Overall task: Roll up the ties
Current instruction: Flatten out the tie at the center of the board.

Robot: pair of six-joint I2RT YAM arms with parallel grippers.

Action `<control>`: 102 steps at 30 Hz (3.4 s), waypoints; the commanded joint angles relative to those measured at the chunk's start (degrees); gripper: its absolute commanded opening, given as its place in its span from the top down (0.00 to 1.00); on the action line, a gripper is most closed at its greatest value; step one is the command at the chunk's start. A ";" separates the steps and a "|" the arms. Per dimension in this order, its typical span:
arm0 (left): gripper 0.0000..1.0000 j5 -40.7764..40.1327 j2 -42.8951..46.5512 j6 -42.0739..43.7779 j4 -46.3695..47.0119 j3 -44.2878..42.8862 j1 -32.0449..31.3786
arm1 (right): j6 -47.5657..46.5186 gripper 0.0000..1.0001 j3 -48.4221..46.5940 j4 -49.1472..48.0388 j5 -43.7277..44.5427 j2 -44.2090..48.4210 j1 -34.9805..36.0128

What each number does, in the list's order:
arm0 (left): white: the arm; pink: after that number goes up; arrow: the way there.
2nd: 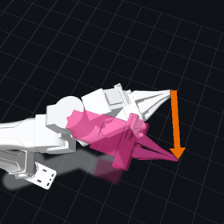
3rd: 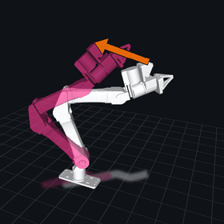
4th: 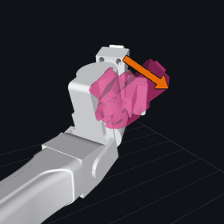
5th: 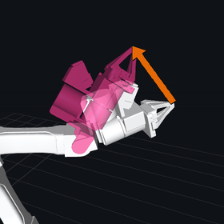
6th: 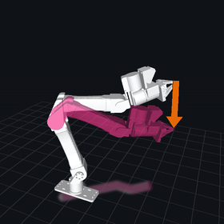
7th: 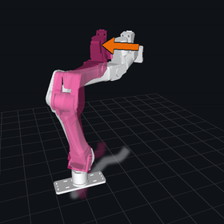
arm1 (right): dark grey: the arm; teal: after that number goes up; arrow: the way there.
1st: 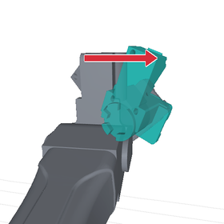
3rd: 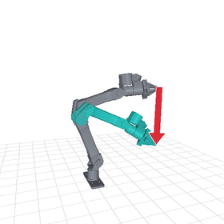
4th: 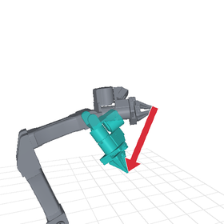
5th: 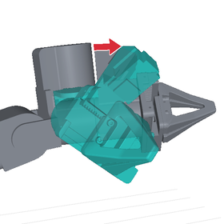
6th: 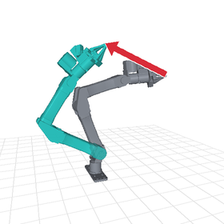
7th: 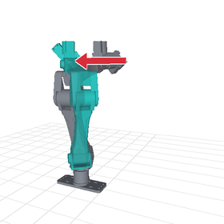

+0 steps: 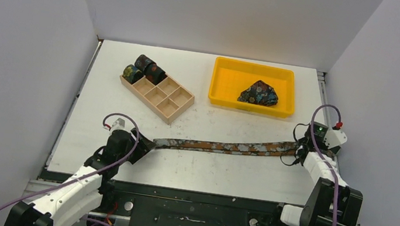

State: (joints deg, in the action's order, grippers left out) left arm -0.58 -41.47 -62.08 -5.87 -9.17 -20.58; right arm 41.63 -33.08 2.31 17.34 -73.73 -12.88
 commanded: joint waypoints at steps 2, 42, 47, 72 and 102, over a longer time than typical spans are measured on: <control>0.39 -0.86 -0.44 1.09 0.08 -2.65 -0.08 | 3.37 0.95 -0.20 -0.19 4.15 -0.81 -2.81; 0.51 -6.50 -30.72 3.98 16.99 -7.94 -7.09 | -1.26 0.95 -5.46 6.97 16.23 -3.56 -3.86; 0.51 -7.24 -29.83 4.19 16.55 -6.89 -5.59 | -2.87 0.95 -4.72 5.81 16.68 -4.61 -5.13; 0.44 -7.12 -24.89 4.17 12.87 -6.35 -5.15 | -4.65 0.32 -8.86 2.22 10.61 -6.78 -7.35; 0.41 -4.26 -12.88 3.63 3.08 -5.18 -5.61 | 5.22 0.36 -3.65 3.82 6.28 -9.32 -9.59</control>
State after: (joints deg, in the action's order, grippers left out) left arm -5.50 -54.43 -59.27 -1.91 -14.39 -26.15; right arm 46.00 -35.44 8.67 23.70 -80.77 -21.10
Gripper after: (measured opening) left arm 0.589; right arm 0.666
